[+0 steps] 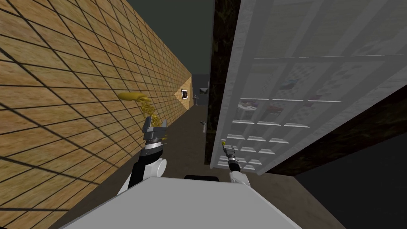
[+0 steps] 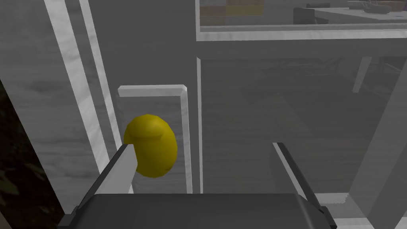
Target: Push the door open
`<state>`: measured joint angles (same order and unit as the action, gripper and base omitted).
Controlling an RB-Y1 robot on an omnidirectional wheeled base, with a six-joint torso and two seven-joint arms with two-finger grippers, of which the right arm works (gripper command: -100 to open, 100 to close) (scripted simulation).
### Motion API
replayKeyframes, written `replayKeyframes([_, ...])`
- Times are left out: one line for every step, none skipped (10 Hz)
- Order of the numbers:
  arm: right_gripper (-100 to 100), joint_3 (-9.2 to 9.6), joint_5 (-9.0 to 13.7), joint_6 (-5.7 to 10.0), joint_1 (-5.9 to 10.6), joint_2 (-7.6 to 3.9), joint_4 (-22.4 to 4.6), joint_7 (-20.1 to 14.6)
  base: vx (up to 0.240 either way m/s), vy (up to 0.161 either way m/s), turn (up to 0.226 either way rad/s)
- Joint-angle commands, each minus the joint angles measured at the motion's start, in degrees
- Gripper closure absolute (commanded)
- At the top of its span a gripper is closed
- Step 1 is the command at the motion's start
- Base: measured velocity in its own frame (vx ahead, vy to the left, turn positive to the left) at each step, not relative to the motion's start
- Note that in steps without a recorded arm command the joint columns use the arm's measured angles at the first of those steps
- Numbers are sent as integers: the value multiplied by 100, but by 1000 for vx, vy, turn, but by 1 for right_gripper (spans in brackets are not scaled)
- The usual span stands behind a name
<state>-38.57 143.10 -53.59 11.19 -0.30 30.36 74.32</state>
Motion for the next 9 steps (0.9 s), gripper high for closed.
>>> replayKeyframes([-100, 0, 0, 0, 0, 0, 0, 0, 27, 6, -37])
replayKeyframes([100, 0, 0, 0, 0, 0, 0, 0, -35, 5, 29])
replayKeyframes([100, 0, 0, 0, 0, 0, 0, 0, -30, 21, 59])
replayKeyframes([100, 0, 0, 0, 0, 0, 0, 0, -11, 26, 22])
replayKeyframes([100, 0, 0, 0, 0, 0, 0, 0, 0, 12, -31])
replayKeyframes([100, 0, 0, 0, 0, 0, 0, 0, 5, -4, -18])
replayKeyframes([100, 0, 0, 0, 0, 0, 0, 0, 3, -11, -2])
replayKeyframes([-100, 49, -61, -9, 6, -91, -12, -49, -114, -1, -43])
replayKeyframes([-100, 60, -87, -1, 20, -139, -3, -79, -189, 16, -43])
